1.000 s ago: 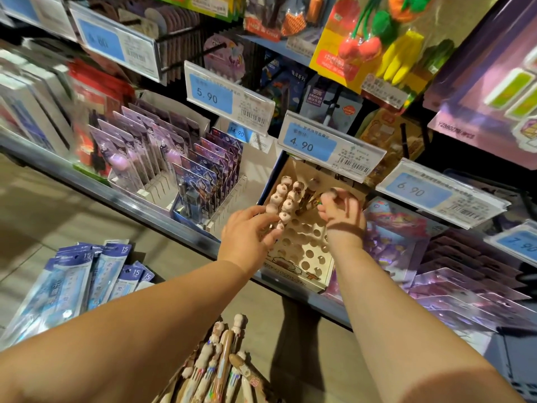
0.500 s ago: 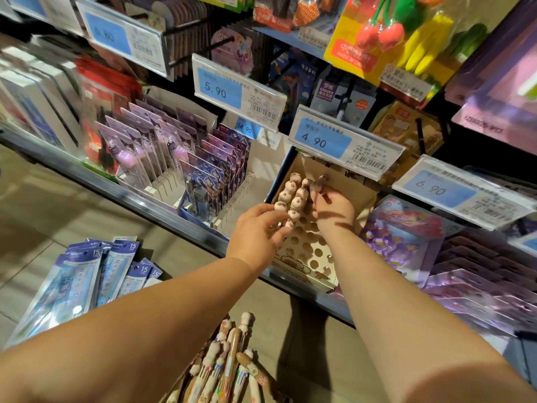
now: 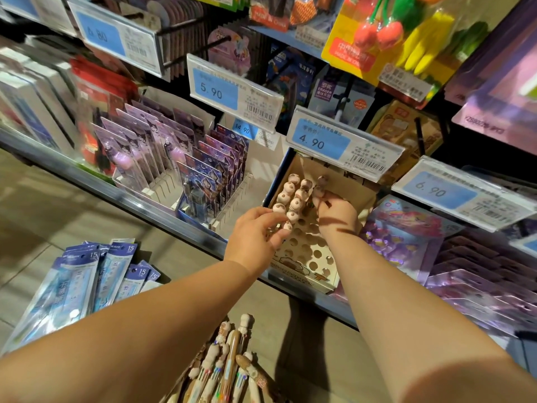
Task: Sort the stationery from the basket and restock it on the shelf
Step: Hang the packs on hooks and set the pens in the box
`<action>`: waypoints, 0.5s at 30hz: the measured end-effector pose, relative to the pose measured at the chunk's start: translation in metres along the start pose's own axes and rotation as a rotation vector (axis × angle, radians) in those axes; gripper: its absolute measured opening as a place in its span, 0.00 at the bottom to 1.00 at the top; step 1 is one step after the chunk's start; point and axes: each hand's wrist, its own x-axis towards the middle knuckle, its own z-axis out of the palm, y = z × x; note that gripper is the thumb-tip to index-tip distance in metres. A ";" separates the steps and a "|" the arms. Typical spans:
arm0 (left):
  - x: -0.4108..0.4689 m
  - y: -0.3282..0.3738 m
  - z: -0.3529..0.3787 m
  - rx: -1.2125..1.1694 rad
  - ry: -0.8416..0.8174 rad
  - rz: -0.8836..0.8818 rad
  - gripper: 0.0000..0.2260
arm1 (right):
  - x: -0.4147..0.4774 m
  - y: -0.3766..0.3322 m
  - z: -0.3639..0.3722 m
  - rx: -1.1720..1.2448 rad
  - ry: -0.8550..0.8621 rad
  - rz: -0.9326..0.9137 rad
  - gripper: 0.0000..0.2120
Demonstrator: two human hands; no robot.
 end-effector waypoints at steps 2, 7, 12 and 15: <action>0.000 0.000 0.000 0.008 0.000 0.003 0.12 | -0.001 -0.001 0.000 -0.002 -0.006 0.002 0.15; 0.002 -0.002 -0.002 0.006 -0.004 0.013 0.12 | -0.005 0.002 0.007 0.092 0.046 0.067 0.13; -0.001 -0.007 -0.004 0.019 0.017 0.080 0.14 | -0.051 0.007 0.010 0.395 0.125 0.051 0.10; -0.014 -0.016 -0.009 0.102 0.028 0.137 0.22 | -0.094 0.012 0.008 0.440 0.127 -0.103 0.03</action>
